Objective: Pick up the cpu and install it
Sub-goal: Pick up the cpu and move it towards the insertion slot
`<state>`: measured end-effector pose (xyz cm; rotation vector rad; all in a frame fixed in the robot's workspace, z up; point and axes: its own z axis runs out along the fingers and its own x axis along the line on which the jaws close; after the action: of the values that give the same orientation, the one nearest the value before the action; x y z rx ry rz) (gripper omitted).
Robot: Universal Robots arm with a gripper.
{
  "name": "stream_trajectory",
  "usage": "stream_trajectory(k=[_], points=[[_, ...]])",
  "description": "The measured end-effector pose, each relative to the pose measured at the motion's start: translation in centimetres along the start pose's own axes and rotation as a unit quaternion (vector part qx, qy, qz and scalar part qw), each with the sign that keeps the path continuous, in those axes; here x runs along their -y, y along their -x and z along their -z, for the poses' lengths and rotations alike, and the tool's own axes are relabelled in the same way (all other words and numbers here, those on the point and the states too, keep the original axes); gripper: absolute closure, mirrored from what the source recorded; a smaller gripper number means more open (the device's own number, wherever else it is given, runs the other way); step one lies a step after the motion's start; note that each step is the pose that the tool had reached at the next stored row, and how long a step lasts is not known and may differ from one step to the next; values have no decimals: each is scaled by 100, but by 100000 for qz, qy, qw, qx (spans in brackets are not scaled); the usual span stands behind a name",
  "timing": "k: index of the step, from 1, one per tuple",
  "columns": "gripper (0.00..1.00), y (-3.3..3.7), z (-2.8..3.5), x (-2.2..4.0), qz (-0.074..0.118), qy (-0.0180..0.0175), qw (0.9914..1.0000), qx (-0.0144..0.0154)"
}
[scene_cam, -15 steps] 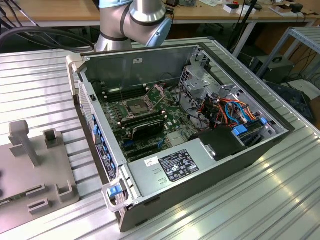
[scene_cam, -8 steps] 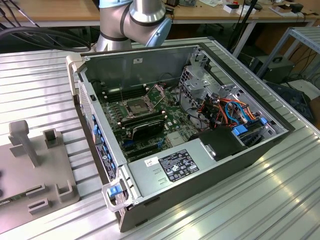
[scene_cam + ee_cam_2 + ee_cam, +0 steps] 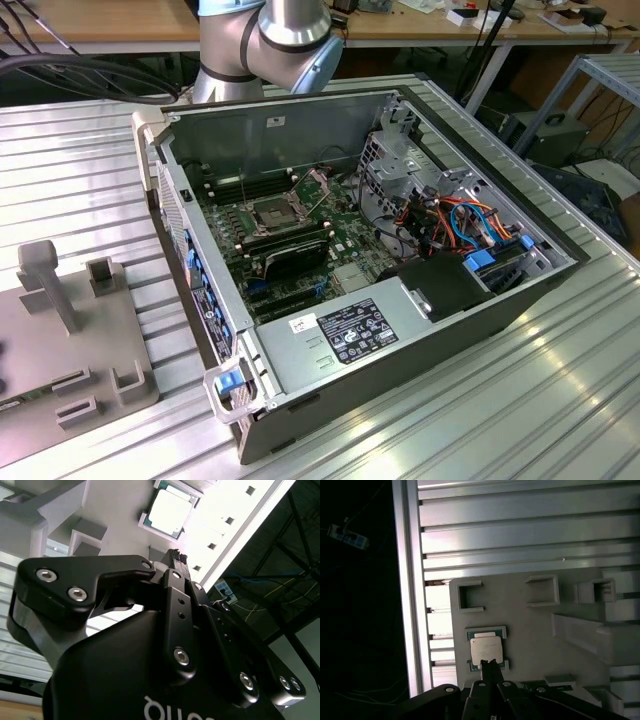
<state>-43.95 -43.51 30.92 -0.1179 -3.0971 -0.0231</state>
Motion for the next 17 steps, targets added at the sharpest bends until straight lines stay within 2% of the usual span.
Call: stream_trajectory(k=[7, 9, 10, 12, 14, 15, 16, 17], points=[[89, -2, 0, 0, -4, -2, 100000, -1], [76, -2, 0, 0, -4, 0, 100000, 3], [64, -2, 0, 0, -3, 0, 100000, 1], [52, -3, 0, 0, -2, -1, 100000, 1], [52, -3, 0, 0, -2, -2, 100000, -1], [46, -3, 0, 0, -3, -1, 100000, -1], [46, -3, 0, 0, -4, 0, 100000, 1], [40, -3, 0, 0, -4, -1, 100000, 1]])
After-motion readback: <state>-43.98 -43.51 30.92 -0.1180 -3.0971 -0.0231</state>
